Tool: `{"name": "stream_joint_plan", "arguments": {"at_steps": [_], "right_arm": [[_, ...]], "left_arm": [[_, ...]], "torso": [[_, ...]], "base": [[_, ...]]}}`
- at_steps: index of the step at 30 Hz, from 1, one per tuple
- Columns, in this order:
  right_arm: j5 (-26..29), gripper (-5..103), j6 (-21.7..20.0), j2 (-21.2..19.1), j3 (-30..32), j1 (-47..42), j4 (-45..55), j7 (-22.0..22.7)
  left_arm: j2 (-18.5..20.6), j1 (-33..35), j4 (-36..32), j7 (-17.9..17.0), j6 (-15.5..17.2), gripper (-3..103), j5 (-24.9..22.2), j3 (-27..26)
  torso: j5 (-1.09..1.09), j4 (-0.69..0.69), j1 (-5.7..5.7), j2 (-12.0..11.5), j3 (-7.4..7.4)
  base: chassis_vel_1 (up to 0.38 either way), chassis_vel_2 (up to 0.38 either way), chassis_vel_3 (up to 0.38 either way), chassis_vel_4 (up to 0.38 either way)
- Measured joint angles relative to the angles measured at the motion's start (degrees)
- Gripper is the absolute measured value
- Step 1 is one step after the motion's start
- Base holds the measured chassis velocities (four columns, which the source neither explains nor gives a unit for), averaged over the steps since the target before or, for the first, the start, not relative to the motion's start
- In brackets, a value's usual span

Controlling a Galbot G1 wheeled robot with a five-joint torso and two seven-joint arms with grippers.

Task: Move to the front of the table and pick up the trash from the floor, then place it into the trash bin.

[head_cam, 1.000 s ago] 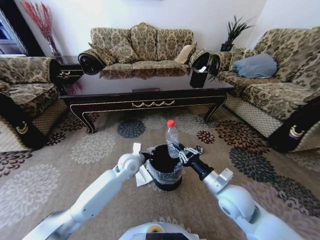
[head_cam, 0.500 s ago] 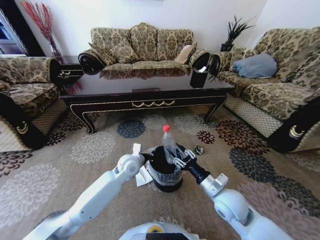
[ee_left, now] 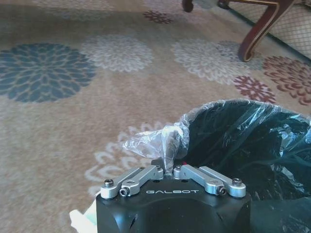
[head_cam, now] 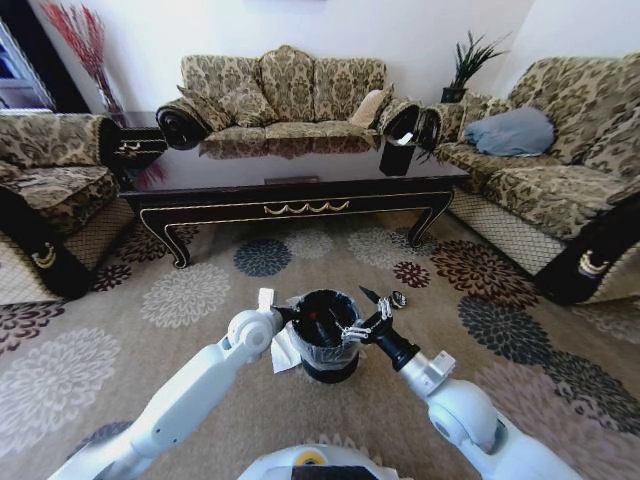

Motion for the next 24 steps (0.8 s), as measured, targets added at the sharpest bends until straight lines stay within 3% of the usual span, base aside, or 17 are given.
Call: {"name": "stream_joint_plan", "arguments": {"at_steps": [9, 16, 24], "right_arm": [[0.3, 100, -0.3, 0.3, -1.2, 0.7, -0.8, 0.2], [0.2, 100, -0.2, 0.4, -1.3, 1.1, -2.0, 0.2], [-0.5, 100, 2.2, 2.2, 3.9, -2.1, -4.7, 0.3]], "left_arm": [[4.0, 5.9, -3.5, 1.0, 0.1, 4, 0.1, -5.4], [7.7, 10.8, -5.7, 2.1, 0.0, 4, 0.4, -10.1], [10.9, 11.9, -5.8, 3.5, -0.4, 4, -0.8, -13.8]], "torso": [[-0.01, -0.01, 0.00, 0.0, 0.00], [0.01, 0.02, -0.01, 0.0, 0.00], [0.02, -0.06, -0.01, 0.0, 0.00]], "base": [[-0.068, -0.064, 0.066, 0.082], [-0.220, -0.200, 0.228, 0.229], [-0.260, -0.252, 0.239, 0.232]]}}
